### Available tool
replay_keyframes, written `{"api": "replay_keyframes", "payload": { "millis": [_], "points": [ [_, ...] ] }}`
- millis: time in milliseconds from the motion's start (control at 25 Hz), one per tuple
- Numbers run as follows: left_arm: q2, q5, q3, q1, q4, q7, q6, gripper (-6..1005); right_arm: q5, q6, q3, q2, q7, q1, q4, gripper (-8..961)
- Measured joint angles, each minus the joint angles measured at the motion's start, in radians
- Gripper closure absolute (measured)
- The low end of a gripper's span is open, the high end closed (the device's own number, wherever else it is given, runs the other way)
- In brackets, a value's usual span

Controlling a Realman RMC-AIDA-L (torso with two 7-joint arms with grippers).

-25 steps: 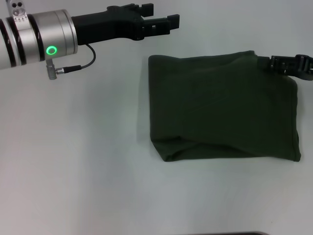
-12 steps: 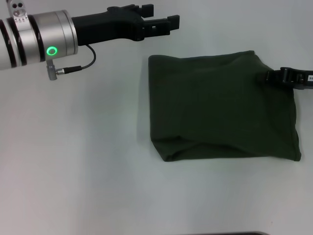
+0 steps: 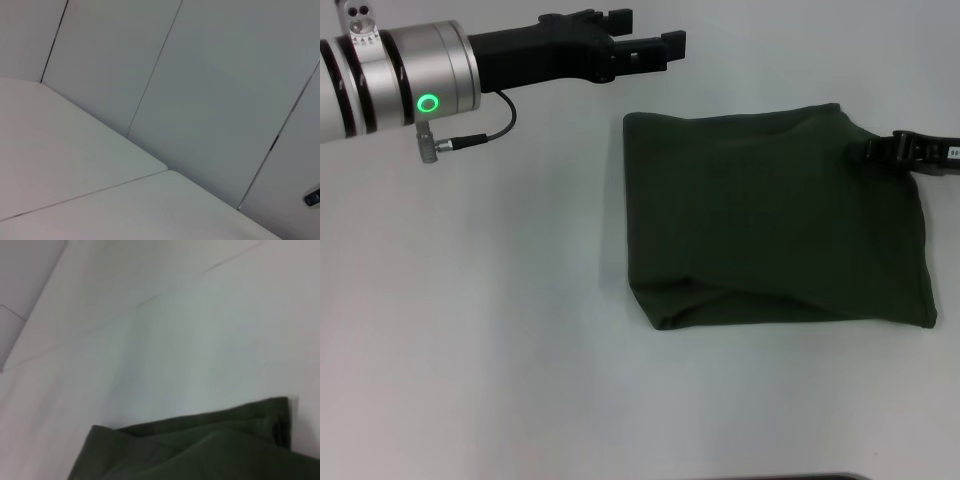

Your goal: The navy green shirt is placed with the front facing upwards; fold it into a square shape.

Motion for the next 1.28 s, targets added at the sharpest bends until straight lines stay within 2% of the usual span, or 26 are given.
{"api": "replay_keyframes", "payload": {
  "millis": [200, 480, 640, 760, 840, 1280],
  "points": [
    [0.000, -0.001, 0.000, 0.000, 0.000, 0.000, 0.000, 81, 0.002, -0.036, 0.031, -0.003, 0.000, -0.009, -0.031, 884],
    [0.000, -0.003, -0.001, 0.000, 0.000, -0.001, 0.001, 81, 0.003, -0.157, 0.154, -0.015, 0.005, -0.062, -0.090, 872],
    [0.000, -0.003, -0.002, 0.000, 0.000, -0.001, 0.001, 81, 0.003, -0.187, 0.203, -0.028, 0.008, -0.094, -0.077, 865],
    [0.000, -0.003, -0.002, 0.000, 0.001, 0.000, 0.000, 81, 0.003, -0.196, 0.211, -0.028, 0.011, -0.110, -0.071, 860],
    [0.000, -0.003, -0.002, -0.001, 0.003, 0.000, 0.000, 81, -0.001, -0.198, 0.210, -0.025, 0.026, -0.115, -0.067, 634],
    [0.000, -0.003, -0.003, -0.002, 0.005, 0.002, 0.000, 82, -0.005, -0.184, 0.207, -0.031, 0.057, -0.124, -0.018, 374]
  ]
}}
